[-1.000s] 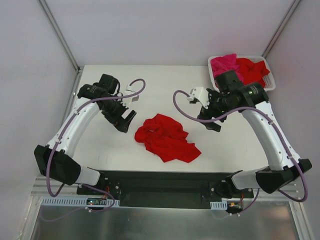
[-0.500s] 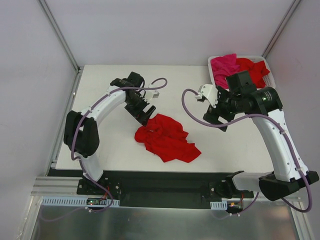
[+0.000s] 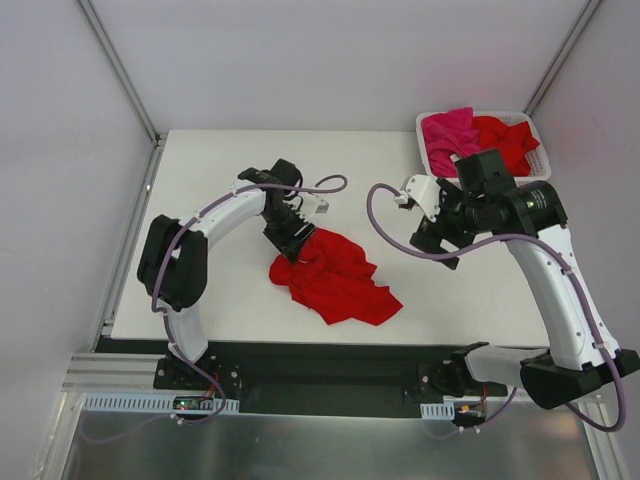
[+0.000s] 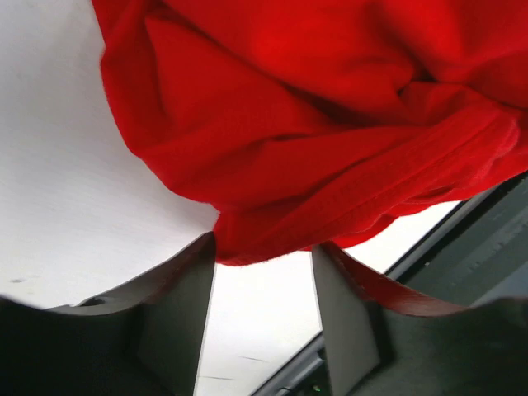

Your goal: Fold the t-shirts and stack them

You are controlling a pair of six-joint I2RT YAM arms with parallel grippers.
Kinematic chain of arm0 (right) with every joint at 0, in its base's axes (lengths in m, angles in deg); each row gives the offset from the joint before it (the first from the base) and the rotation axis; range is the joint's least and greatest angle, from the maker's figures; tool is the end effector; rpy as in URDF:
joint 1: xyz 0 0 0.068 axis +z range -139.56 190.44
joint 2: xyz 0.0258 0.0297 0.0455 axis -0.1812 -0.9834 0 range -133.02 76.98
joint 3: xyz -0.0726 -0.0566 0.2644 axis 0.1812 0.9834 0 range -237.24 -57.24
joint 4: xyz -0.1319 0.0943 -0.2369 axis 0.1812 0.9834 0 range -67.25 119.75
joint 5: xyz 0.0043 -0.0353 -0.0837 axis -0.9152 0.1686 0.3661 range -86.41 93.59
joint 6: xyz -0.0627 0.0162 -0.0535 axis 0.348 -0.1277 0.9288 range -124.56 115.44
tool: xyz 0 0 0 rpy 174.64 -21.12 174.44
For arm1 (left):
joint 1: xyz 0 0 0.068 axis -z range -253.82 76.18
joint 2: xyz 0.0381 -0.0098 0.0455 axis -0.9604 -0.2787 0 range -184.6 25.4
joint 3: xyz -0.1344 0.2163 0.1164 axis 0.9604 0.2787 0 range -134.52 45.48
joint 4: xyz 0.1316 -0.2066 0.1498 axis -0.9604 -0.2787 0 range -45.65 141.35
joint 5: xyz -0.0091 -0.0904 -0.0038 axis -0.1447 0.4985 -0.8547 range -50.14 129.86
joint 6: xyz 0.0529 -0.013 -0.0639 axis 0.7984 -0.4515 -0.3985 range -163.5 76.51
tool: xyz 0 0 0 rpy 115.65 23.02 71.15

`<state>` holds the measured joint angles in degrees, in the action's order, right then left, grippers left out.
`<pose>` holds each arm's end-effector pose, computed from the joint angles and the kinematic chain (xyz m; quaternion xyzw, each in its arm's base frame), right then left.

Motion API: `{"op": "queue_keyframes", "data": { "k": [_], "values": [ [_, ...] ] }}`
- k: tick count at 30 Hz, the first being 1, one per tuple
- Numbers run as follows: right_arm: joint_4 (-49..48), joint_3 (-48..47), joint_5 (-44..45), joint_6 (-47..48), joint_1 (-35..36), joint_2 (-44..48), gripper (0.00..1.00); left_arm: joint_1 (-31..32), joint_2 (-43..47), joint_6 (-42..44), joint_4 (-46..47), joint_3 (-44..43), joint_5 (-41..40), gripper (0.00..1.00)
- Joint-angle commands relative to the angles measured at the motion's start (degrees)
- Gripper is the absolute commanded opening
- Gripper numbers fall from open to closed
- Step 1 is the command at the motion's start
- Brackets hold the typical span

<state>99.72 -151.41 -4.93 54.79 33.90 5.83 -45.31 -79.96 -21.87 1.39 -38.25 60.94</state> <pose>0.2211 0.1077 0.4133 -0.6444 0.6961 -0.0279 0.3153 0.3495 -0.2200 0.1953 0.4376 0.8667 -0.1896 0.1462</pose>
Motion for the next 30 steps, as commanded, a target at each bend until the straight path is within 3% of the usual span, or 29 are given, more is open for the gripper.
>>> {"op": "queue_keyframes", "data": {
  "k": [1,2,3,5,12,14,17,20,24,28,30],
  "values": [
    [13.29,-0.49,-0.71,0.06,-0.52,-0.39,0.96,0.05,2.61,1.92,-0.93,1.90,1.16,0.43],
    [13.29,-0.84,-0.98,0.15,-0.61,-0.56,0.96,0.05,2.97,2.80,-0.93,1.64,-0.67,0.31],
    [13.29,-1.10,-1.15,0.15,-0.61,-0.91,0.96,0.05,3.66,4.98,-1.11,-0.72,-2.60,0.00],
    [13.29,-1.80,-1.33,0.06,-0.52,-1.26,0.96,-0.21,5.07,7.19,-1.37,-4.59,-9.61,0.00],
    [13.29,-1.98,-1.77,0.33,-0.70,-2.06,0.96,-1.53,15.34,19.49,-1.73,-29.96,-20.02,0.00],
    [13.29,-1.98,-1.86,0.41,-0.70,-2.32,0.96,-1.53,17.20,23.88,-1.64,-33.68,-23.44,0.00],
    [13.29,-2.42,-1.77,0.50,-0.61,-2.93,0.96,-1.53,21.06,30.82,-1.03,-32.57,-29.85,0.00],
    [13.21,-2.95,-1.51,0.59,-0.70,-3.64,0.96,-1.44,25.64,39.88,10.03,-32.71,-37.95,0.00],
    [13.21,-3.12,-1.51,0.59,-0.70,-4.69,0.96,3.81,23.19,44.71,10.67,-46.07,-40.32,0.00],
    [13.21,-4.09,-1.51,0.59,-0.61,-5.57,0.96,16.97,23.45,48.94,13.82,-45.75,-42.44,0.00],
    [13.12,-4.27,-1.51,0.59,-0.61,-6.01,0.96,20.69,22.14,49.56,16.55,-44.25,-41.92,0.00]
  ]
}}
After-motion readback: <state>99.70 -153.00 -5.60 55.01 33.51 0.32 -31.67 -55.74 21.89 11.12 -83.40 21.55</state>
